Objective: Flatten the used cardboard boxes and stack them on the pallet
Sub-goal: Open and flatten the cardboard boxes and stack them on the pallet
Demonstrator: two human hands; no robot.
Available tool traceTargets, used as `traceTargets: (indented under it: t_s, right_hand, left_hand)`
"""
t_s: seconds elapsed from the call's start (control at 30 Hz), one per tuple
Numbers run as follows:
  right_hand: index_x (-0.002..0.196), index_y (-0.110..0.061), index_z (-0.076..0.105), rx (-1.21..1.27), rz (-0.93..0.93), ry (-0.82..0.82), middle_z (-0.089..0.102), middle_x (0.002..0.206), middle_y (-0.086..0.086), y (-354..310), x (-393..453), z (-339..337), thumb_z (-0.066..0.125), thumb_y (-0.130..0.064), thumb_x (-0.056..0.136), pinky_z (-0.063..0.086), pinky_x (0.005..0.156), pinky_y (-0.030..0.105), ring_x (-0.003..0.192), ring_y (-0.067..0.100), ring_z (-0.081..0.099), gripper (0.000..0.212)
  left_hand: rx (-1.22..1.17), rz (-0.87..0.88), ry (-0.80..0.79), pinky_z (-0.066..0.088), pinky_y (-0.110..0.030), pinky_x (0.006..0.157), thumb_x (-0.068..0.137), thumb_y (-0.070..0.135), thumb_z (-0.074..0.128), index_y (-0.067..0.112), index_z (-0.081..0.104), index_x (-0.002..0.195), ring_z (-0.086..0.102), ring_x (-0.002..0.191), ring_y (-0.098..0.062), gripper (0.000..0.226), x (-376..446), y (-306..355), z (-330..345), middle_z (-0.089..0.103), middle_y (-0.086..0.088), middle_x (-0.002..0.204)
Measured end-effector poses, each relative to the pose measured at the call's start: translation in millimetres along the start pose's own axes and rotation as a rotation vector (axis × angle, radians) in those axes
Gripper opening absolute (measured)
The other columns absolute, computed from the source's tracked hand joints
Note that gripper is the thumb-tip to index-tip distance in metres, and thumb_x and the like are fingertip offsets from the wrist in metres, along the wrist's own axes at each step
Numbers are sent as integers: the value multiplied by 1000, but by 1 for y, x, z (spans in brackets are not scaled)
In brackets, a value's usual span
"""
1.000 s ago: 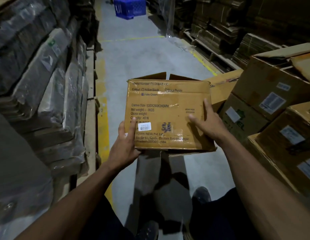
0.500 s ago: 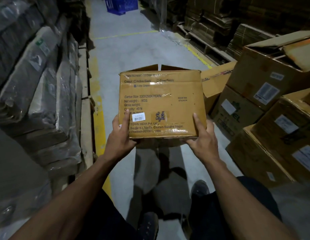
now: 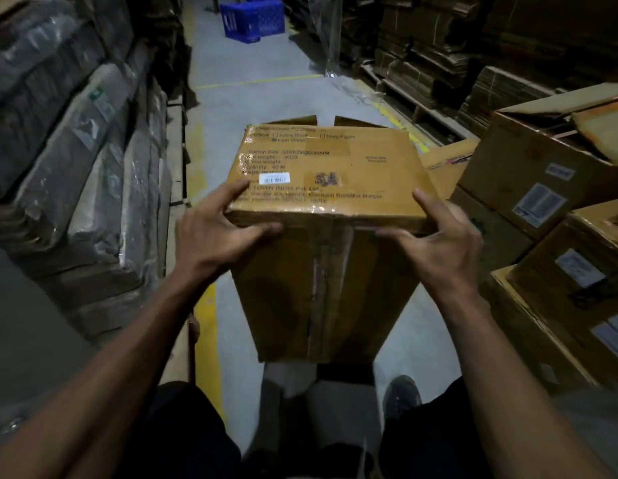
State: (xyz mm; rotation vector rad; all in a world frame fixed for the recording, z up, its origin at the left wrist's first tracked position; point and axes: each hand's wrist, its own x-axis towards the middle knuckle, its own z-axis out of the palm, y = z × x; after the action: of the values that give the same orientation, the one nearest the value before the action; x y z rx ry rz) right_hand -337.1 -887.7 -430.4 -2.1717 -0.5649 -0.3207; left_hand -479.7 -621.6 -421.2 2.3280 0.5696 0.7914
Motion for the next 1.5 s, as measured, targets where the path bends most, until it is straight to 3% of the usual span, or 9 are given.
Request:
traceTargets:
  t_s: [0.13, 0.27, 0.43, 0.53, 0.77, 0.97, 1.13, 1.33, 1.5]
  right_hand:
    - [138, -28, 57, -21, 31, 8, 62, 129, 8, -22, 13, -10, 80, -60, 68, 44, 91, 38, 115, 25, 57, 80]
    - [138, -29, 52, -53, 110, -81, 59, 133, 8, -13, 12, 6, 77, -62, 73, 41, 98, 43, 121, 30, 54, 77]
    - [151, -38, 28, 35, 233, -82, 44, 151, 7, 5, -3, 41, 73, -58, 82, 37, 104, 47, 134, 33, 45, 85]
    - [157, -41, 8, 192, 367, -7, 34, 160, 6, 14, -18, 52, 75, -55, 81, 30, 113, 51, 141, 35, 37, 102]
    - [130, -32, 39, 384, 589, -71, 55, 127, -5, 56, -53, 69, 74, -61, 76, 49, 102, 46, 121, 22, 55, 70]
    - [147, -24, 31, 343, 829, -305, 52, 137, 4, 92, -106, 91, 81, -48, 78, 45, 105, 50, 125, 28, 52, 88]
    - [146, -21, 31, 278, 829, -318, 51, 137, 5, 101, -101, 103, 85, -41, 77, 44, 105, 49, 127, 30, 51, 90]
    - [135, -25, 38, 94, 733, -249, 54, 132, 3, 98, -75, 119, 77, -66, 71, 49, 100, 55, 122, 28, 52, 86]
    - [149, -25, 32, 192, 727, -347, 52, 141, 4, 111, -59, 140, 77, -37, 87, 45, 106, 48, 128, 28, 51, 78]
  left_hand:
    - [81, -57, -37, 52, -36, 95, 53, 84, 58, 35, 57, 137, 63, 108, -20, 97, 13, 12, -16, 67, -2, 126]
    - [114, -135, -147, 51, -42, 95, 59, 85, 62, 34, 56, 135, 62, 115, -27, 92, 11, -5, 3, 65, -3, 129]
    - [-69, -280, 14, 48, -43, 98, 72, 62, 78, 28, 39, 141, 59, 118, -30, 86, -3, -24, 34, 62, -6, 131]
    - [-233, -345, 52, 43, -34, 100, 76, 56, 78, 25, 34, 146, 56, 116, -18, 89, -19, -27, 54, 57, 8, 126]
    - [-372, -589, -61, 49, -46, 102, 68, 66, 73, 20, 44, 141, 57, 118, -22, 91, -78, -53, 99, 59, -2, 131]
    - [-380, -895, -273, 51, -52, 101, 32, 90, 74, 18, 46, 139, 60, 117, -28, 132, -145, -103, 124, 62, -4, 128]
    - [-373, -885, -231, 53, -50, 98, 39, 90, 71, 17, 56, 129, 64, 109, -26, 117, -130, -104, 127, 67, -3, 120]
    - [-28, -863, -114, 51, -40, 84, 69, 82, 63, 11, 65, 108, 64, 102, -35, 81, -91, -99, 123, 69, -9, 106]
    - [-99, -815, -241, 53, -44, 91, 68, 70, 70, 15, 62, 112, 65, 105, -32, 71, -73, -128, 138, 70, -8, 111]
